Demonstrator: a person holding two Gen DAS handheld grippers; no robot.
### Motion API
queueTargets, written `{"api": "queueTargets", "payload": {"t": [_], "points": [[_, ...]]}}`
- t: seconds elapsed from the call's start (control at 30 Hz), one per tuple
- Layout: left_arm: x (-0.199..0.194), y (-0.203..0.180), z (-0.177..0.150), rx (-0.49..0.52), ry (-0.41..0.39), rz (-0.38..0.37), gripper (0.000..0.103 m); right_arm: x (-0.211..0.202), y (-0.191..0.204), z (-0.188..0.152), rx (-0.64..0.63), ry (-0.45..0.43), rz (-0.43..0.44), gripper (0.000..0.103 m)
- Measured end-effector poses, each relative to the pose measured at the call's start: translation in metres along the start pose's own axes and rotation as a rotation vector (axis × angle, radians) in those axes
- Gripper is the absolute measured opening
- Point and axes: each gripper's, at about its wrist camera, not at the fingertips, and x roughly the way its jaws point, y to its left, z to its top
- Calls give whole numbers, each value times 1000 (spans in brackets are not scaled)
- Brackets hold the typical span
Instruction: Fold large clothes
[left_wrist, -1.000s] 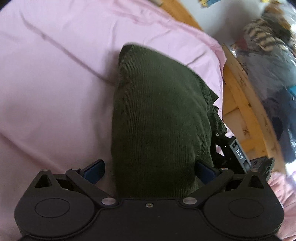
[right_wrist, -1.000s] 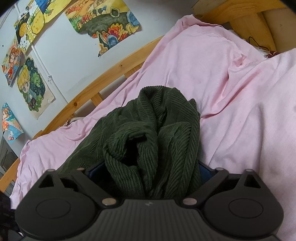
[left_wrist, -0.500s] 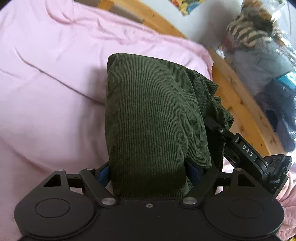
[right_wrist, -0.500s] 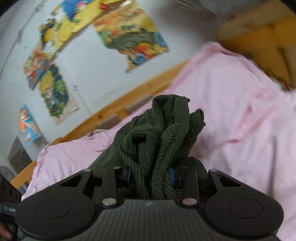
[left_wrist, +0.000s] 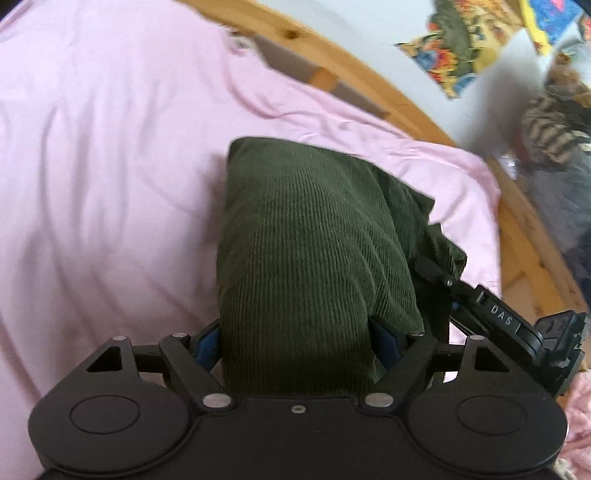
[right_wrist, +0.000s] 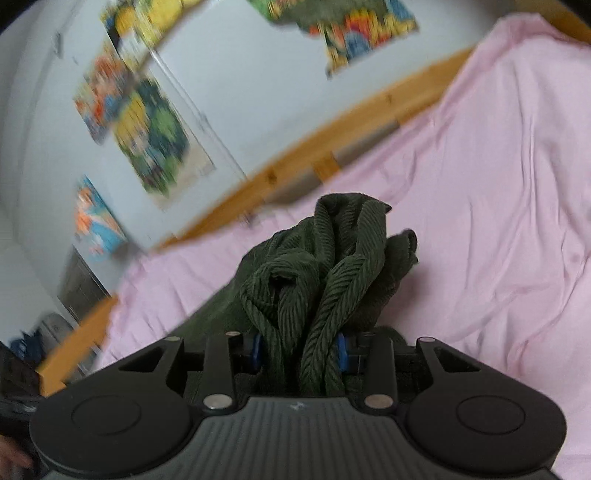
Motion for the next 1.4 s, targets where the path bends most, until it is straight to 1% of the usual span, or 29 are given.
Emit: {"api": "queueTargets", "payload": {"t": [0.03,0.07,0.13,0.17,0.23,0.27,0.33,0.43,0.53,0.67,0.8,0.87,0.97,1.07,1.17,1.27,1.4], "points": [[4,3,-3,4,10,5,83,3,-2,-4,-6,14,-35,49],[6,4,-8,16,4,9,86,3,-5,-8,-2,16,-51,52],[4,-3,-16,64,-34,27,88,-2,-12,-10,18,3,-50,59],[3,-7,-17,77,-42,35,90,-5,-13,-10,14,-1,-55,61],[5,-9,-16,60,-39,49,92,-11,-10,-8,-25,-10,-68,70],[5,-8,-15,45,-37,56,93,-13,-7,-6,-49,-20,-73,73],[5,-13,-15,33,-37,80,95,-25,-2,-7,-106,-48,-78,86],[4,-28,-20,34,-50,129,97,-42,7,-6,-173,-84,-89,97],[-5,-38,-25,34,-83,189,98,-57,20,-4,-233,-108,-96,103],[-25,-55,-37,55,-155,228,101,-80,31,-6,-303,-139,-126,103],[-55,-79,-52,114,-235,255,102,-113,43,-14,-329,-190,-140,103],[-70,-89,-60,146,-274,274,102,-133,49,-21,-340,-217,-139,103],[-95,-102,-76,189,-335,297,102,-166,63,-36,-396,-270,-145,103],[-117,-111,-91,214,-372,302,102,-193,80,-44,-438,-317,-140,103],[-136,-115,-107,229,-390,307,102,-217,94,-53,-440,-345,-137,103],[-150,-116,-127,245,-397,311,102,-231,104,-63,-430,-316,-148,103],[-160,-111,-150,255,-394,320,102,-247,108,-85,-398,-266,-177,103]]}}
